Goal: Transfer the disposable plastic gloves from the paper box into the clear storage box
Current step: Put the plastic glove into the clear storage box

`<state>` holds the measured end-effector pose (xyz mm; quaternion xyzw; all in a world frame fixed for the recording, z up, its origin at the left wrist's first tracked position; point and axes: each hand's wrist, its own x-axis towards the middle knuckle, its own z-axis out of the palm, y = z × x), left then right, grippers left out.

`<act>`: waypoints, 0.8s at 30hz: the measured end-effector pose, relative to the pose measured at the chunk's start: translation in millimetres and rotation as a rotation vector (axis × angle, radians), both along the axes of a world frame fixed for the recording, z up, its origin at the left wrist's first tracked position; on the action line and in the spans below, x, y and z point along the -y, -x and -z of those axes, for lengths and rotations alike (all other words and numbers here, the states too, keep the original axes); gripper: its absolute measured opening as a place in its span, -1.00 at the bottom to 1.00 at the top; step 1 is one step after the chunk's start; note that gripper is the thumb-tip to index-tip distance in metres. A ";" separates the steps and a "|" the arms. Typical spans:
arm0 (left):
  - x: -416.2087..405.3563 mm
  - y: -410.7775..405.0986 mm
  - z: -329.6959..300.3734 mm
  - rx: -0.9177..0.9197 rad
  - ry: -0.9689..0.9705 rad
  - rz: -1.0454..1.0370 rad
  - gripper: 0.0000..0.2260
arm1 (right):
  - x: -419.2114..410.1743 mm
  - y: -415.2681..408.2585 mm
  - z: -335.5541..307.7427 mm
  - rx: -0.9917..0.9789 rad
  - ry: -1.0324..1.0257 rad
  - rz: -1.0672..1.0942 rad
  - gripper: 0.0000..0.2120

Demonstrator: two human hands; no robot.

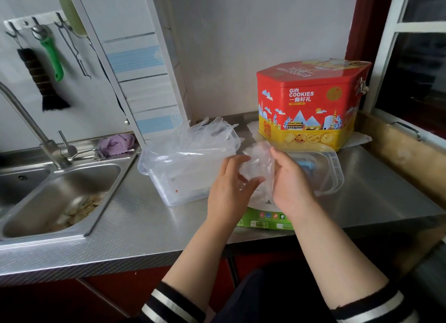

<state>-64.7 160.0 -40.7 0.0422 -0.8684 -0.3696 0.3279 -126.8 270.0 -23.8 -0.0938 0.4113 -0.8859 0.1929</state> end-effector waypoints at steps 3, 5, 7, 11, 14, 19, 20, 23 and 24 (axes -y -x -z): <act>1.9 10.7 -2.7 -0.069 0.091 -0.052 -0.87 | 1.4 -2.8 0.2 0.068 0.067 -0.036 -0.74; 6.1 13.1 1.9 -0.138 0.130 -0.072 -0.86 | -1.3 0.8 0.2 0.099 0.092 -0.013 -0.72; 10.5 11.6 7.3 -0.187 0.127 -0.072 -0.81 | -6.2 6.1 0.2 0.123 0.110 0.050 -0.69; 21.9 1.7 20.6 -0.211 0.091 0.013 -0.88 | -17.4 16.7 0.1 0.107 0.172 0.172 -0.72; 36.1 -8.5 28.2 -0.066 0.166 -0.026 -0.86 | -23.6 21.0 -6.3 0.031 0.245 0.247 -0.70; 34.1 -38.2 12.5 -0.117 0.221 -0.063 -0.44 | -23.2 18.5 -31.9 -0.177 0.256 0.402 -0.67; 32.2 -41.3 3.4 -0.172 0.198 -0.068 -0.51 | -19.1 16.5 -38.2 -0.227 0.207 0.429 -0.70; 37.6 -38.5 -34.9 -0.249 0.034 -0.088 -0.75 | 5.4 12.5 -63.7 -0.376 0.066 0.505 -0.78; 44.4 -35.3 -48.4 -0.277 -0.051 -0.096 -0.78 | 17.8 10.8 -74.2 -0.463 0.042 0.487 -0.77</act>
